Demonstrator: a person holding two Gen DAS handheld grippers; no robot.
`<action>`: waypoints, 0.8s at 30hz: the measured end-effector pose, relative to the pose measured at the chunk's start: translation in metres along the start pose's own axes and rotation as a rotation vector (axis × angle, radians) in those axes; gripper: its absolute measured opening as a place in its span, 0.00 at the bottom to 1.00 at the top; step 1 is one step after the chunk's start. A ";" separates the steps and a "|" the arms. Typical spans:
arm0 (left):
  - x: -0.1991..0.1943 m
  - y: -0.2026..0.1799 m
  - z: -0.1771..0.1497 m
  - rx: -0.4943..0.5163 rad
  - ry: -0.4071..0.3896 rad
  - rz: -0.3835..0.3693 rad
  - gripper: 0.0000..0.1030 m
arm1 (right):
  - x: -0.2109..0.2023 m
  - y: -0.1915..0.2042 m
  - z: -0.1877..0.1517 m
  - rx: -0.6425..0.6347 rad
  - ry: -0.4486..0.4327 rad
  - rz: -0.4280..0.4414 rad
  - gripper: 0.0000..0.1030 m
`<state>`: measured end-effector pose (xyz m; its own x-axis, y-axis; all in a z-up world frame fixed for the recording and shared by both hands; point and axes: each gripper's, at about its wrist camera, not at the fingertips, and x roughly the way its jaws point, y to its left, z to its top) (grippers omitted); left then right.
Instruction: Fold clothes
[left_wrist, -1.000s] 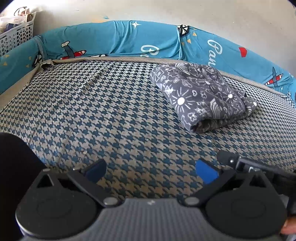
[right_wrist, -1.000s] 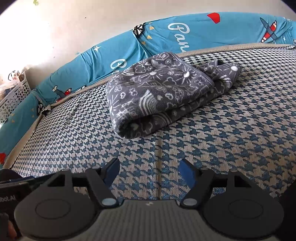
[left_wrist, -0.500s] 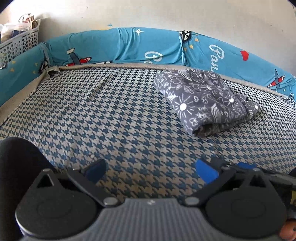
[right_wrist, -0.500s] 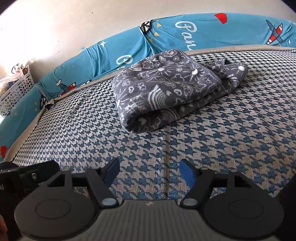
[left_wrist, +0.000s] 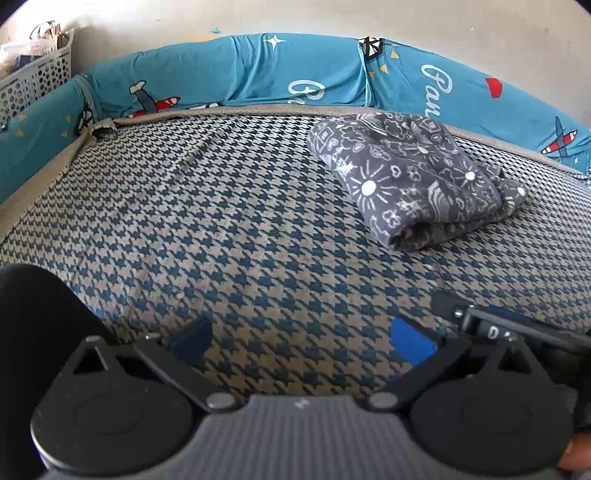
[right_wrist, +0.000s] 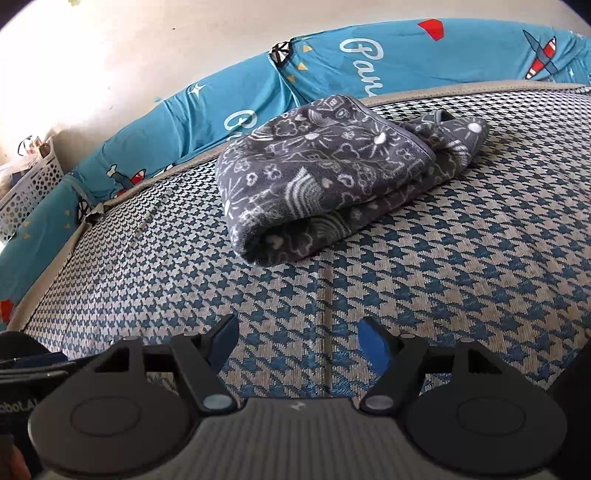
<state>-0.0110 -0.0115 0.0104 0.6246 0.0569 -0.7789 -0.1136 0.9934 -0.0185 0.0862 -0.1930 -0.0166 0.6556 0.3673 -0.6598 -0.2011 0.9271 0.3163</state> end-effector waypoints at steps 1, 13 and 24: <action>0.001 0.000 0.000 0.001 0.000 0.005 1.00 | 0.000 -0.001 0.000 0.005 0.000 -0.001 0.69; 0.005 0.003 0.000 0.005 0.007 0.016 1.00 | 0.010 -0.004 0.000 0.040 0.016 -0.001 0.69; -0.006 0.004 0.001 0.006 -0.024 0.013 1.00 | 0.008 -0.001 -0.001 0.008 0.000 -0.015 0.69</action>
<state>-0.0144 -0.0079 0.0162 0.6415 0.0723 -0.7637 -0.1171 0.9931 -0.0043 0.0908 -0.1908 -0.0228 0.6588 0.3532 -0.6643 -0.1855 0.9320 0.3115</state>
